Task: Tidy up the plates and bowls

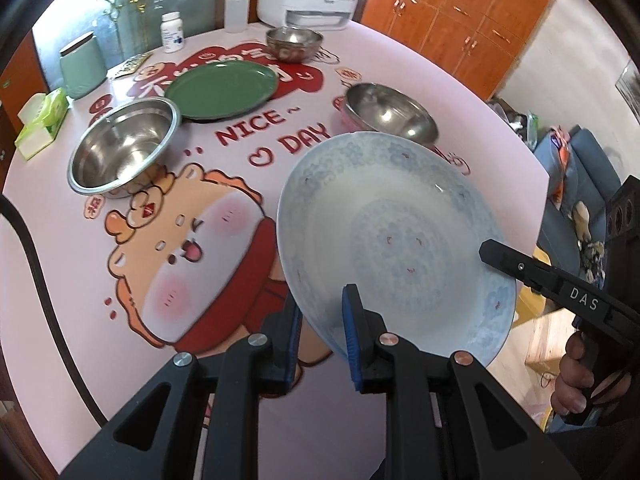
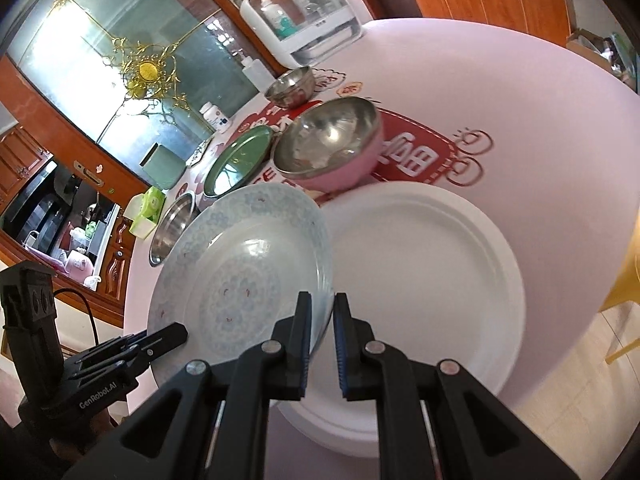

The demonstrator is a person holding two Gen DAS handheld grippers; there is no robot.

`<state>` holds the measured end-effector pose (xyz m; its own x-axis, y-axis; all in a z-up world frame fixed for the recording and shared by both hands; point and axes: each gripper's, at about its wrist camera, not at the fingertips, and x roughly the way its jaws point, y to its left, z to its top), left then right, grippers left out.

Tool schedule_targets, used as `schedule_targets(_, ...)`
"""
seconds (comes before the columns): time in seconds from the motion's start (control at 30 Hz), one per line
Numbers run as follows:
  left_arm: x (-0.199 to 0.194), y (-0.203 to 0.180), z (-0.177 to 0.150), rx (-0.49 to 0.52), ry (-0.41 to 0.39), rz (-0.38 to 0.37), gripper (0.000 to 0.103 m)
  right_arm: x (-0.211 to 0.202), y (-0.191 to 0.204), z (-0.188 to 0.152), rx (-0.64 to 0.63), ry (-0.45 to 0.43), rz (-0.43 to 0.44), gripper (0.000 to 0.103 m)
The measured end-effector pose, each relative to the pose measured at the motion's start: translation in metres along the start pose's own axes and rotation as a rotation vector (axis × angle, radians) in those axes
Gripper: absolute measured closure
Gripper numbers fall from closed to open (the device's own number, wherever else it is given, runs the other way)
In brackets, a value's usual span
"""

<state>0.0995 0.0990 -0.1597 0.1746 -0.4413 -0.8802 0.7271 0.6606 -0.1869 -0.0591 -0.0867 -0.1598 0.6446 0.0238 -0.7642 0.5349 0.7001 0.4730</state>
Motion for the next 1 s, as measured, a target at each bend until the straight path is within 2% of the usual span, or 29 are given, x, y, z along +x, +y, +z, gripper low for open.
schedule_targets(0.43,0.021,-0.06,-0.015,-0.038,0.053,0.022,0.085,-0.013,-0.055,0.003,-0.023,0.111,-0.03,0.093)
schedule_targets(0.7,0.038,-0.083,-0.022,-0.123,0.087,0.058,0.085,-0.006,-0.08,0.016,-0.072,0.201,-0.025,0.093)
schedule_targets(1.0,0.055,-0.091,-0.024,-0.235,0.098,0.115,0.085,0.011,-0.088,0.033,-0.161,0.29,-0.001,0.091)
